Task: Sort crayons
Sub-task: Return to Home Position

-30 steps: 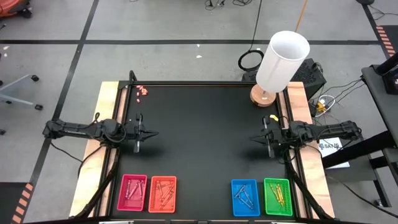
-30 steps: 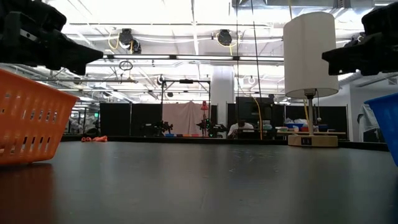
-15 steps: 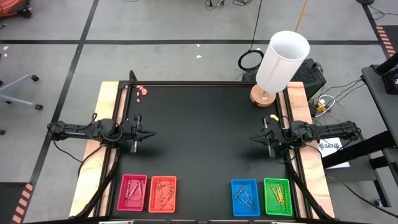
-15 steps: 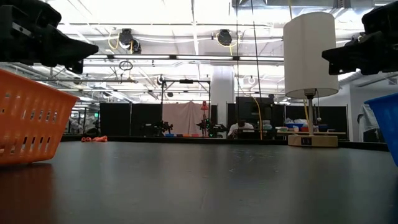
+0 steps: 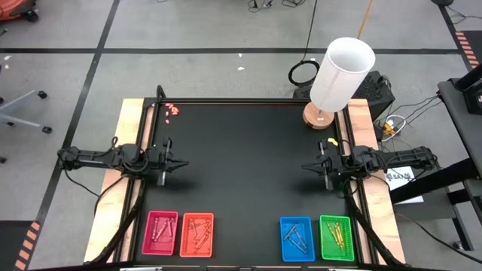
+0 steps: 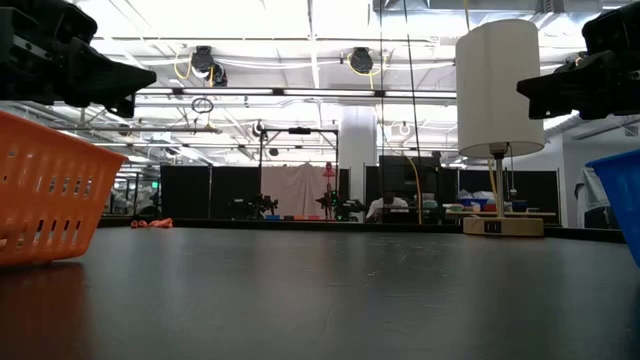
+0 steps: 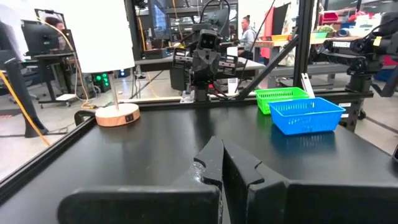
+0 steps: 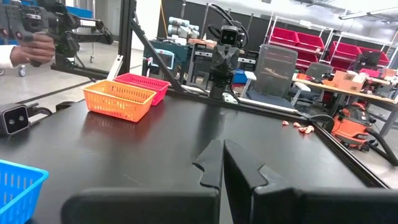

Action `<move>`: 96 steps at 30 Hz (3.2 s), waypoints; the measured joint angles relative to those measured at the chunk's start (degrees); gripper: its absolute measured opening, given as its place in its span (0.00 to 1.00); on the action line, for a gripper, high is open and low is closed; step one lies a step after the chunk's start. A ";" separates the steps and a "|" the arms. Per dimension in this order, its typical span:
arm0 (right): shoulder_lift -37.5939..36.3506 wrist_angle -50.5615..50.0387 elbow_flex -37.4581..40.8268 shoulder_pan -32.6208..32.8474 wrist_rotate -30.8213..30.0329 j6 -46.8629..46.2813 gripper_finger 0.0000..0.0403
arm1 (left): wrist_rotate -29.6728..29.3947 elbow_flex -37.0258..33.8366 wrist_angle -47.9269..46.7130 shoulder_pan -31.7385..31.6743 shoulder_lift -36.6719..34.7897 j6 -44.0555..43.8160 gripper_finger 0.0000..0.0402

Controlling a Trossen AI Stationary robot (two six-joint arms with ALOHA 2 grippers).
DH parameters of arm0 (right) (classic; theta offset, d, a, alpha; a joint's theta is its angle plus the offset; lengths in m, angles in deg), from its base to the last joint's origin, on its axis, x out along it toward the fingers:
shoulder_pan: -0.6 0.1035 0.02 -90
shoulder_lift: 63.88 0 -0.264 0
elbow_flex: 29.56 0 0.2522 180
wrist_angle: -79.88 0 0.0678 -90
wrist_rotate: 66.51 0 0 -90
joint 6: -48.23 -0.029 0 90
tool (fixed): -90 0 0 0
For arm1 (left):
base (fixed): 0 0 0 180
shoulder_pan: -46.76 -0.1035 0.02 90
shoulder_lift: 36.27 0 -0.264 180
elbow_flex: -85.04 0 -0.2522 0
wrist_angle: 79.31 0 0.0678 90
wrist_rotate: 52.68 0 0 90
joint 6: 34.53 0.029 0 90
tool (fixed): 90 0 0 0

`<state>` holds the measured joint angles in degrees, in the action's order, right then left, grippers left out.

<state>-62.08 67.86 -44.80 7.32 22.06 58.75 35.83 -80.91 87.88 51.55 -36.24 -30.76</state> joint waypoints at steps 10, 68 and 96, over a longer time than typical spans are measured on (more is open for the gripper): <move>0.00 0.04 0.00 0.00 0.00 0.00 0.00 | 0.92 -0.02 -0.22 0.00 0.08 -0.48 0.01; 0.01 0.13 0.00 -0.02 -0.28 -5.86 0.00 | 0.83 -0.04 0.19 0.05 0.22 -0.37 0.02; 0.04 -0.43 0.00 -5.90 2.54 -5.31 0.00 | 0.83 -0.05 0.19 0.04 0.24 -0.37 0.02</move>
<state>-62.04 67.43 -44.80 1.42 24.59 53.44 36.66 -80.95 88.08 51.59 -36.00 -31.13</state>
